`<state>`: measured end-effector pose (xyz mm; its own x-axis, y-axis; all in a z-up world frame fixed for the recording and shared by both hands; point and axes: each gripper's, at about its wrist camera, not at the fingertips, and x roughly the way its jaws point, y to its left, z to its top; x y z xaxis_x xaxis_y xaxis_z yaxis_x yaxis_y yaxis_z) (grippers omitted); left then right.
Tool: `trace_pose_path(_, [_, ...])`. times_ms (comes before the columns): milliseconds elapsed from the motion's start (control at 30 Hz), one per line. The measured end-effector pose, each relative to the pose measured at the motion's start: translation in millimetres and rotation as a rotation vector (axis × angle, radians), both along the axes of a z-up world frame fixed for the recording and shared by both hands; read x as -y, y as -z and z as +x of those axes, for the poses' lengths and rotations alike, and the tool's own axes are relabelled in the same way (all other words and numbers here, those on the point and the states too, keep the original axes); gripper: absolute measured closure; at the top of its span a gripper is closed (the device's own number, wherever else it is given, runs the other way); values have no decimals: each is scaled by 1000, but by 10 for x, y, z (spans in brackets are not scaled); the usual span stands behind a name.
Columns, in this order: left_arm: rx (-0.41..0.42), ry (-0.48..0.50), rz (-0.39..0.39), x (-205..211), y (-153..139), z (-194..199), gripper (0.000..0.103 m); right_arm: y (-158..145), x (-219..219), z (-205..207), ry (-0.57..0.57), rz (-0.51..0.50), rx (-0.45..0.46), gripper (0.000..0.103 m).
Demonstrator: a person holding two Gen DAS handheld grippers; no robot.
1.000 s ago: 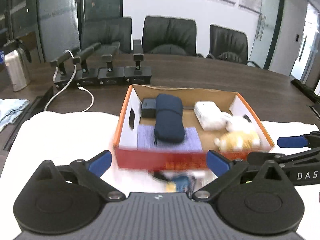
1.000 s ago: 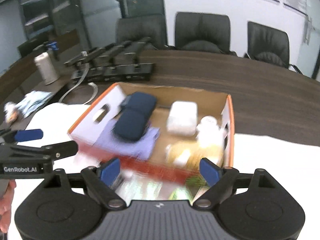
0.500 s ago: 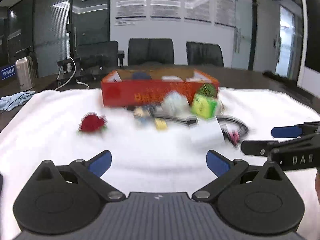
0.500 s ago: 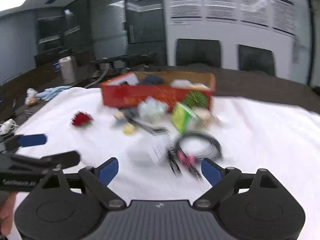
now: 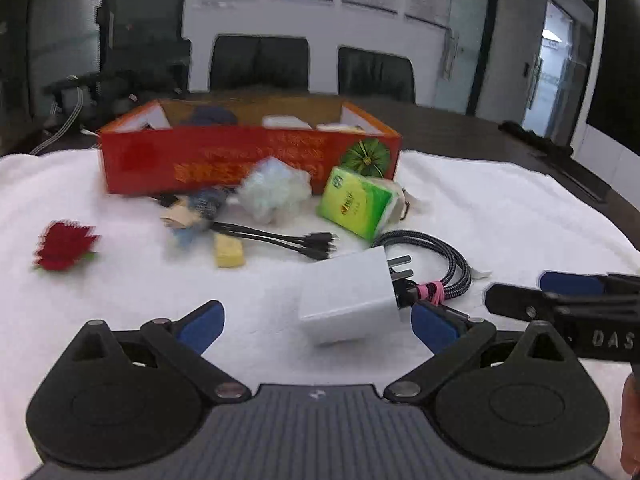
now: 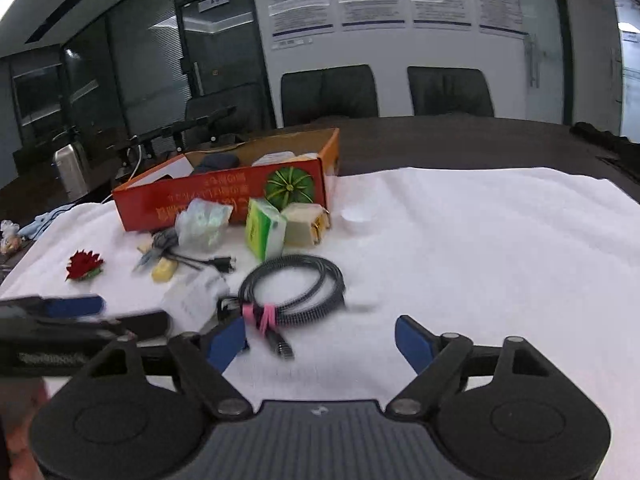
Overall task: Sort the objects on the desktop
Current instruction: 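Return to the table, grasp the white cube with the left tool while the right reaches the cable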
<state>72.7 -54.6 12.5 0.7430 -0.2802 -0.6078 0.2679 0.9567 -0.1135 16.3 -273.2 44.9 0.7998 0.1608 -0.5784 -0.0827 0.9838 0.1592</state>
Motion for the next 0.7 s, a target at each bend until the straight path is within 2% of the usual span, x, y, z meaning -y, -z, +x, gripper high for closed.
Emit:
trace_pose_path(33, [-11, -1, -9, 14, 40, 50, 7, 17, 8, 88, -7, 14, -23, 29])
trace_pose_path(67, [-29, 4, -18, 10, 76, 77, 17, 43, 20, 173, -18, 37, -45, 31])
trace_pose_path(133, [-81, 40, -105, -30, 154, 143, 41, 114, 35, 309, -27, 83, -97, 35])
trace_pose_path(167, [-87, 45, -151, -72, 175, 147, 45, 149, 27, 364, -33, 106, -116, 37])
trace_pose_path(267, [-80, 47, -184, -115, 195, 119, 46, 205, 12, 507, -22, 176, -141, 37])
trace_pose_path(367, [-67, 50, -180, -161, 184, 50, 46, 194, 20, 627, -2, 227, -140, 36])
trace_pose_path(500, [-21, 17, -165, -271, 77, -114, 46, 233, -31, 782, 41, 224, -154, 40])
trace_pose_path(567, [10, -2, -172, -367, 9, -209, 46, 223, -120, 820, 68, 174, -152, 47])
trace_pose_path(600, [25, -12, -169, -402, -28, -247, 46, 221, -180, 826, 75, 126, -147, 55])
trace_pose_path(633, [44, -22, -155, -432, -68, -309, 46, 226, -252, 825, 75, 59, -134, 69])
trace_pose_path(667, [65, -32, -141, -459, -101, -364, 46, 252, -366, 809, 80, -50, -106, 70])
trace_pose_path(700, [78, -39, -134, -490, -134, -403, 46, 277, -432, 791, 69, -100, -86, 72])
